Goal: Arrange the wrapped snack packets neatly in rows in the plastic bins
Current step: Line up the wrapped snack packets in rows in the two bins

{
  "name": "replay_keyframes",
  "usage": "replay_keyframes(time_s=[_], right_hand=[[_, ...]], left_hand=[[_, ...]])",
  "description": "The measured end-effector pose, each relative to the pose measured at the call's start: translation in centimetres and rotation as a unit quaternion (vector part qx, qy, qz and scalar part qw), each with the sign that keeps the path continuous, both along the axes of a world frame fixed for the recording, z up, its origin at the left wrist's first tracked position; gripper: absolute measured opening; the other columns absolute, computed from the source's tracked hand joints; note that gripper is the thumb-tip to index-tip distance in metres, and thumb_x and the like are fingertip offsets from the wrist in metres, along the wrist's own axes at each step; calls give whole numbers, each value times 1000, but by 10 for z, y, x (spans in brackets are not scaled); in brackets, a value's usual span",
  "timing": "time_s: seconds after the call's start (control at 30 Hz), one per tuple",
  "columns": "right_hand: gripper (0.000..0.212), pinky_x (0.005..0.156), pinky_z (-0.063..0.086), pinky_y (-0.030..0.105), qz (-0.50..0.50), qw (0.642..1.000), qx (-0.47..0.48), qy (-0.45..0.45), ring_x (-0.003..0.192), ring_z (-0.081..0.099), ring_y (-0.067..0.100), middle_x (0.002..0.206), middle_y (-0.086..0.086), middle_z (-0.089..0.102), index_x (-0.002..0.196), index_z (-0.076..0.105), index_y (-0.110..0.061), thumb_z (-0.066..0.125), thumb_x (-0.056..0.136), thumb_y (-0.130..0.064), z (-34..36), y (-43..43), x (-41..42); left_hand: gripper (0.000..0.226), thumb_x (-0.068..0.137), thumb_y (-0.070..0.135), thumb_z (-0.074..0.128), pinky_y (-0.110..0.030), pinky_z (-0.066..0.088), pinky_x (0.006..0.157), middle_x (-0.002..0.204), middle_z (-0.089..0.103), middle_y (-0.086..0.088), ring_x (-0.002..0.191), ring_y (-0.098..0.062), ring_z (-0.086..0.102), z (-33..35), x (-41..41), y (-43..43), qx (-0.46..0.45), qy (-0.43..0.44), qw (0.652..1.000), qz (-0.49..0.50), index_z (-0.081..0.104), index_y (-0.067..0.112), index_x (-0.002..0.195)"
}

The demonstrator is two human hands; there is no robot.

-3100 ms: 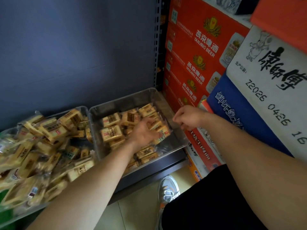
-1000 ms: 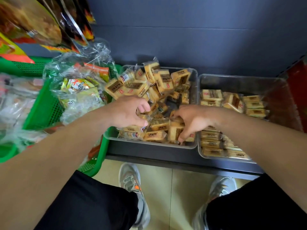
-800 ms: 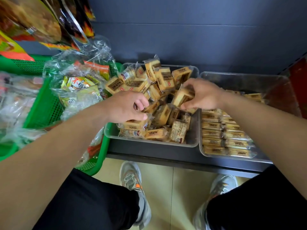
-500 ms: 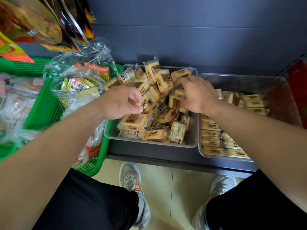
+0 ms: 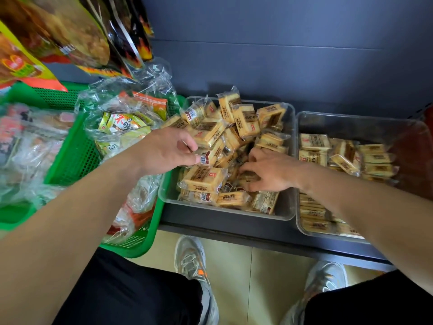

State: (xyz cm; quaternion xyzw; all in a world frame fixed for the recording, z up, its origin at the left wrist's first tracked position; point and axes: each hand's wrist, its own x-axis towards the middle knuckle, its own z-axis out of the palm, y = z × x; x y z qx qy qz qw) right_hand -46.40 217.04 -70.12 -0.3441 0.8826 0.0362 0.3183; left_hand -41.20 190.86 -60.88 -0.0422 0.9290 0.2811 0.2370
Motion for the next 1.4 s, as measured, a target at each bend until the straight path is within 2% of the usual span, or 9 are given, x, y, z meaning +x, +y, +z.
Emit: replay_keyframes(time_s=[0.07, 0.17, 0.33, 0.43, 0.6, 0.83, 1.07, 1.23, 1.4], right_hand=[[69, 104, 45, 44, 2, 1000, 5, 6, 126, 46, 22, 144, -2, 43, 149, 42, -33, 59, 89, -64, -3, -8, 0], [53, 94, 52, 40, 16, 999, -13, 25, 107, 59, 19, 118, -5, 63, 136, 56, -29, 68, 89, -51, 1, -13, -3], [29, 90, 51, 34, -139, 982, -127, -16, 102, 63, 17, 112, -7, 66, 123, 65, -25, 67, 94, -31, 24, 8, -24], [18, 75, 48, 24, -218, 957, -188, -20, 99, 64, 13, 104, -8, 68, 113, 66, -22, 65, 97, -30, 38, 30, -35], [22, 82, 55, 34, -294, 919, -260, -48, 92, 69, 10, 97, -2, 75, 119, 66, -16, 61, 101, -26, 57, 55, -39], [28, 78, 59, 25, -334, 878, -319, -129, 90, 74, 13, 105, 2, 74, 128, 61, -15, 62, 100, -20, 70, 63, -35], [28, 92, 58, 39, -309, 826, -420, -211, 104, 72, 24, 108, 6, 76, 123, 67, -23, 68, 95, -26, 104, 55, -14], [33, 91, 59, 35, -357, 786, -473, -175, 102, 73, 19, 105, 0, 76, 124, 62, -21, 71, 93, -27, 112, 57, -3], [28, 77, 58, 30, -351, 823, -428, -125, 91, 72, 16, 97, 4, 76, 111, 69, -15, 77, 86, -8, 111, 76, 2]], left_hand=[[31, 86, 48, 74, -31, 40, 87, 114, 63, 12, 106, -11, 59, 0, -1, 1, 4, -3, 1000, 1, 68, 32, 112], [32, 87, 47, 74, -27, 40, 82, 114, 63, 11, 105, -8, 59, 2, -2, 4, 9, -5, 1000, 2, 68, 31, 114], [30, 89, 44, 73, -28, 39, 82, 113, 63, 10, 104, -9, 59, 4, -3, 8, 11, 3, 1000, 7, 68, 29, 114], [30, 89, 44, 72, -26, 40, 80, 111, 63, 10, 102, -8, 59, 7, -3, 10, 11, 3, 1000, -1, 68, 29, 115], [28, 90, 41, 73, -30, 41, 87, 111, 63, 10, 104, -10, 60, 9, -3, 16, 17, 6, 1000, -4, 68, 28, 114], [16, 92, 32, 72, -26, 47, 80, 100, 66, 9, 93, -8, 64, 14, -6, 35, 58, 90, 994, -8, 70, 25, 107], [63, 89, 27, 76, -25, 58, 83, 121, 65, 13, 99, -2, 67, 19, -5, 92, 197, 96, 975, -24, 47, 29, 145], [40, 86, 15, 80, -41, 61, 84, 109, 72, -5, 95, -22, 74, 22, -10, 101, 285, 100, 952, 43, 61, 28, 118], [48, 82, 19, 83, -33, 59, 83, 114, 70, 3, 94, -13, 74, 18, -14, 112, 277, 67, 958, 37, 58, 22, 123]])
